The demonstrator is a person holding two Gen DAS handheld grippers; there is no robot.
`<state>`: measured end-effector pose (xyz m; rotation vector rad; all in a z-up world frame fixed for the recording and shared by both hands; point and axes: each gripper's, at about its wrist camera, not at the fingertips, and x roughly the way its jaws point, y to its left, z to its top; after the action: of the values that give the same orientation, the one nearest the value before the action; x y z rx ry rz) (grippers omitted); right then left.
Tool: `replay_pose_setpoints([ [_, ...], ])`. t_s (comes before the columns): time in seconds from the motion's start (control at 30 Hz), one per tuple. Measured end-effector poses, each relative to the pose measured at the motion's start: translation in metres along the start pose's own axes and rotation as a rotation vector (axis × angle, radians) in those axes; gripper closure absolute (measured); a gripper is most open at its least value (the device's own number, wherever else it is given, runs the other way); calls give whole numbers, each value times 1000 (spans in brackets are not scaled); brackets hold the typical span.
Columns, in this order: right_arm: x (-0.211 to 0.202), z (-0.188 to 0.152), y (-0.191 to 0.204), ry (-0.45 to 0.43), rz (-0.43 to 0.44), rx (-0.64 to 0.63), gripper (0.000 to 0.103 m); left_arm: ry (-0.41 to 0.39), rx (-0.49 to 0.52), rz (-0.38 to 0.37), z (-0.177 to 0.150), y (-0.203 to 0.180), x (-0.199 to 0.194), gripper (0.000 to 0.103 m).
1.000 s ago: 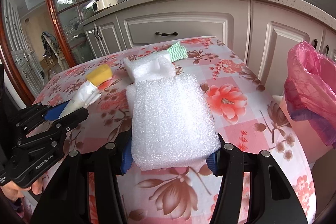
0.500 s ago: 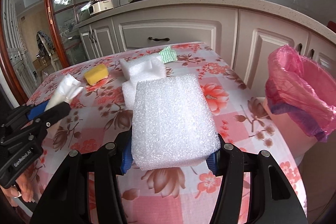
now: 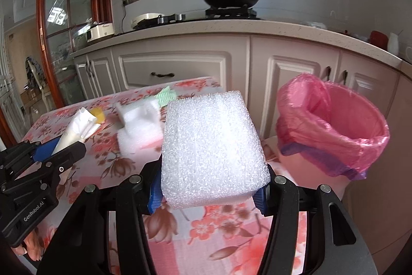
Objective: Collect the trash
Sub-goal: 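Carry the foam block and white tube to the bin with both tools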
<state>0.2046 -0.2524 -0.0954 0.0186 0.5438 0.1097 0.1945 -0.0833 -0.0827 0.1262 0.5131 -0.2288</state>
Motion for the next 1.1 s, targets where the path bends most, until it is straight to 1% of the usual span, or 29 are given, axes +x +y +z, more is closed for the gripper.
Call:
replay_pose_setpoints([
  [0.23, -10, 9, -40, -45, -92, 37, 50, -43, 27, -58, 23, -30, 12, 74],
  [0.53, -15, 29, -103, -79, -211, 93, 50, -57, 72, -154, 58, -81, 45, 74],
  [0.7, -21, 36, -135, -106, -242, 98, 50, -76, 90, -213, 81, -109, 63, 74],
  [0.8, -17, 41, -153, -103, -272, 92, 50, -80, 86, -245, 97, -127, 78, 74],
  [0.97, -7, 49, -185, -92, -305, 107, 50, -67, 66, -288, 120, -150, 105, 74],
  [1.1, 5, 58, -208, -85, -306, 115, 49, -50, 50, -324, 139, -171, 133, 73],
])
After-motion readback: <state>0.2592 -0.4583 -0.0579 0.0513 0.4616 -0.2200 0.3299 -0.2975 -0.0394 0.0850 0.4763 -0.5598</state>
